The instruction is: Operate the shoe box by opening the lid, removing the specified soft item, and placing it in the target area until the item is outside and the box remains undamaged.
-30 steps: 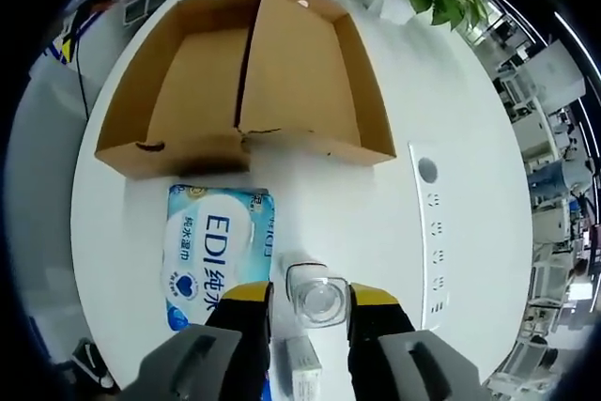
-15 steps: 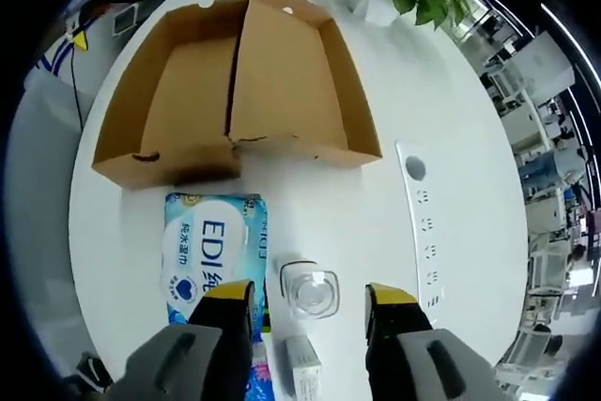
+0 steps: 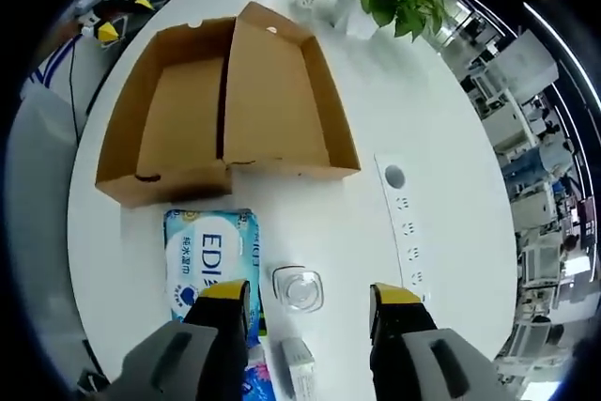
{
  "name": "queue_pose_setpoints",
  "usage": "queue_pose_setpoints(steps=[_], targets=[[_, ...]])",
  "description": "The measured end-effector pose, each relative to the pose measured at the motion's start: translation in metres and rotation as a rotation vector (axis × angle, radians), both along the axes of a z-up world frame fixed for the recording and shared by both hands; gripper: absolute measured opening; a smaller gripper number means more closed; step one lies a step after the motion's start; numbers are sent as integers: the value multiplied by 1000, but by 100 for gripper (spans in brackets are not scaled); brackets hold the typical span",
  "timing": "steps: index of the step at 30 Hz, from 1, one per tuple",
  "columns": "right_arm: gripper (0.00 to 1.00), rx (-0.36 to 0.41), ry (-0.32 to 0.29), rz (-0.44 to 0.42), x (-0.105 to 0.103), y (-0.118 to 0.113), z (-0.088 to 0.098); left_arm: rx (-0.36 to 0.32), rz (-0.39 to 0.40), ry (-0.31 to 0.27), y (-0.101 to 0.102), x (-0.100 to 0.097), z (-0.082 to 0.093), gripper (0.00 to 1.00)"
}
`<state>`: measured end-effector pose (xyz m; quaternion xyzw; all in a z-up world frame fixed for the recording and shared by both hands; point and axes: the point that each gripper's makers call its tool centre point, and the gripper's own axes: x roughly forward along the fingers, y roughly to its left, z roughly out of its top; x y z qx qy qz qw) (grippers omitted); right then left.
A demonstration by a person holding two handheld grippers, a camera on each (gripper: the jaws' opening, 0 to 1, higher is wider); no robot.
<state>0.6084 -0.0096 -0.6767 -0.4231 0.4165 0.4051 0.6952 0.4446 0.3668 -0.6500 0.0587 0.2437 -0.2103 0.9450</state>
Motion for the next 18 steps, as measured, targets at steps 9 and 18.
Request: queue_pose_setpoints(steps=[9,18], targets=[[48,77,-29,-52,11,11,11,15,70,43,15,17,-14,39],[40,171,-32,-151,22,25,15,27,110,93,20,29,-29,27]])
